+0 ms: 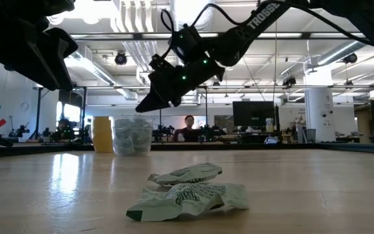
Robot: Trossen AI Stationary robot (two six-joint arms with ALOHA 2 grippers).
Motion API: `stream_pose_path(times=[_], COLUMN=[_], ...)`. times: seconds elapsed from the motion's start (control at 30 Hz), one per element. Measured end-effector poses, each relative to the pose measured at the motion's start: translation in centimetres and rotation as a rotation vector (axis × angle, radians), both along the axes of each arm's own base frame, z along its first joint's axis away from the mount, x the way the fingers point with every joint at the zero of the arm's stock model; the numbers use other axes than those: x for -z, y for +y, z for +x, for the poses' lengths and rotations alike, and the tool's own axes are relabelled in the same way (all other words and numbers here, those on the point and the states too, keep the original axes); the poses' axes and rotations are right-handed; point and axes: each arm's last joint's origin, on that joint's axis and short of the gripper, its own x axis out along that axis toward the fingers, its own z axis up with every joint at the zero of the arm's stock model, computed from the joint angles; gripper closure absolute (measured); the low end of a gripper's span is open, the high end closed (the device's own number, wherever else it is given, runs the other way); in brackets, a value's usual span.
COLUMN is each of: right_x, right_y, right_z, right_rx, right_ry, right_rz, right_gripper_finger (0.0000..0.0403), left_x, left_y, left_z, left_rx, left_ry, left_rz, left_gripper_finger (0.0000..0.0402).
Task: Pick and place Stevia / Truvia into bins
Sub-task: Put the stevia packet into the transparent container
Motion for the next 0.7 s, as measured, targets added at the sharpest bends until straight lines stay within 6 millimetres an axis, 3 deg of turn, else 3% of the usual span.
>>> stream_pose_path(times=[0.17, 0.3, 0.7], right_x=[-0.5, -2.4, -6.9], right_y=[0.1, 1.4, 9.4], right_z=[-0.4, -1.2, -7.2], right_rx=[-0.014, -0.114, -0.356], right_ry=[0.036, 0.064, 0.431], right_rz=[-0.010, -0.036, 0.066], right_gripper_finger=[0.0270, 0.0252, 0.0262], left_x=[0.0, 0.0, 0.4], left_y=[0.0, -0.1, -1.2], left_z=[0.0, 0.1, 1.8], left_rx=[0.005, 0.005, 0.114], left_ry=[-0.001, -0.006, -0.089], left_rz=[0.003, 0.000, 0.045], left_gripper_finger=[0.0256, 0.0256, 0.0256])
